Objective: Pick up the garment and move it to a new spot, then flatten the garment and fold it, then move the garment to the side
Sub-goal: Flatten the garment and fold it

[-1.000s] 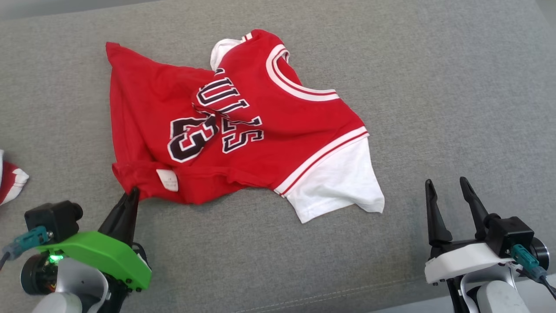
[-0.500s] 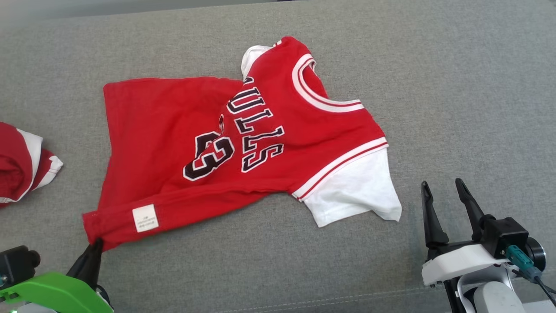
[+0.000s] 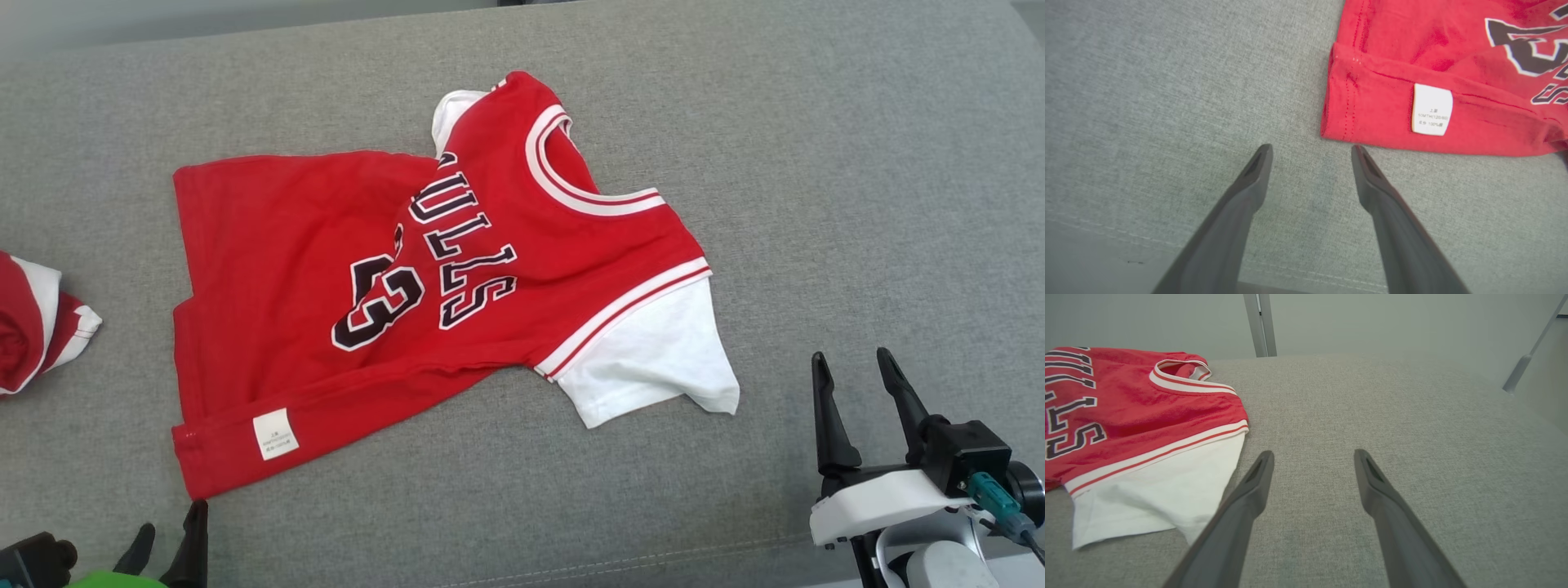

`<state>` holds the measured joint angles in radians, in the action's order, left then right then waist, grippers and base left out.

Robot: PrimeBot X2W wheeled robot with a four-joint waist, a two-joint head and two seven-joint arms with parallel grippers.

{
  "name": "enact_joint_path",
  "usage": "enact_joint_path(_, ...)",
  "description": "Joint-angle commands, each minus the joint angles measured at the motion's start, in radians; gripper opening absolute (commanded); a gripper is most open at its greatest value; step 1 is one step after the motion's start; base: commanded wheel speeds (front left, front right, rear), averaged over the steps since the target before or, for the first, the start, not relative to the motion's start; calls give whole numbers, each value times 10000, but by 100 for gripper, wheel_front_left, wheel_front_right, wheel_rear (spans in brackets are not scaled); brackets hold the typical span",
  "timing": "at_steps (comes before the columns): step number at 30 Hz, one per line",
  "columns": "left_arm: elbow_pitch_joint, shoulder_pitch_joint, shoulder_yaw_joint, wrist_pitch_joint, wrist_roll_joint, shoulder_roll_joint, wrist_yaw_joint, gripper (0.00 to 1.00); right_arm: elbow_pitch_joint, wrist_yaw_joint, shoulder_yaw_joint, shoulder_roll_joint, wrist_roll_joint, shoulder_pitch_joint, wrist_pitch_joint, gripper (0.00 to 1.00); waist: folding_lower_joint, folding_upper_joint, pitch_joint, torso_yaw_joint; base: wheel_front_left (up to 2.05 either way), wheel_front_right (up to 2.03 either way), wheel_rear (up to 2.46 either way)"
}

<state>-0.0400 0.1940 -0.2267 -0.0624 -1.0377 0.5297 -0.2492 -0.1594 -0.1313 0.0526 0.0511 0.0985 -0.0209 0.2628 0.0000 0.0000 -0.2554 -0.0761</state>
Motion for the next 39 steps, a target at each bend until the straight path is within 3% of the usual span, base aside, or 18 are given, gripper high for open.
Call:
enact_joint_path(1, -34, -36, 59, 149, 121, -16, 86, 100, 42, 11, 7, 27, -116, 94, 32, 100, 0, 0, 70, 121, 0, 0, 0)
enact_joint_path(8, 411, -1300, -374, 268, 294, -360, 645, 100, 102, 11, -188, 123, -169, -162, 32, 100, 0, 0, -4, 438, 0, 0, 0)
enact_joint_path(20, 2917, -3512, -956, 224, 773, -892, 985, 99, 54, 11, -275, 136, -107, -204, 32, 100, 0, 0, -245, 257, 0, 0, 0)
enact_joint_path(21, 2981, -3520, -988, 232, 801, -880, 1019, 68, 63, 11, -263, 132, -105, -164, 32, 100, 0, 0, -236, 237, 0, 0, 0)
enact_joint_path(22, 3021, -3511, -1011, 249, 816, -875, 1048, 44, 72, 11, -256, 127, -106, -128, 32, 100, 0, 0, -223, 220, 0, 0, 0)
enact_joint_path(23, 3036, -3481, -1019, 256, 815, -874, 1072, 28, 74, 11, -249, 123, -108, -91, 32, 100, 0, 0, -206, 209, 0, 0, 0)
enact_joint_path(24, 3023, -3429, -1022, 283, 810, -866, 1082, 22, 75, 11, -249, 118, -109, -67, 32, 100, 0, 0, -193, 199, 0, 0, 0)
enact_joint_path(25, 2998, -3381, -992, 332, 816, -851, 1057, 18, 75, 11, -243, 116, -111, -50, 32, 100, 0, 0, -181, 196, 0, 0, 0)
enact_joint_path(29, 2765, -3243, -913, 430, 848, -774, 882, 26, 50, 11, -194, 107, -124, -51, 32, 100, 0, 0, -140, 259, 0, 0, 0)
enact_joint_path(32, 2542, -3193, -990, 344, 891, -732, 842, 26, 50, 11, -174, 108, -158, -80, 32, 100, 0, 0, -133, 360, 0, 0, 0)
enact_joint_path(39, 2285, -3156, -1106, 259, 891, -761, 803, 0, 17, 11, -209, 151, -165, -207, 32, 100, 0, 0, -120, 475, 0, 0, 0)
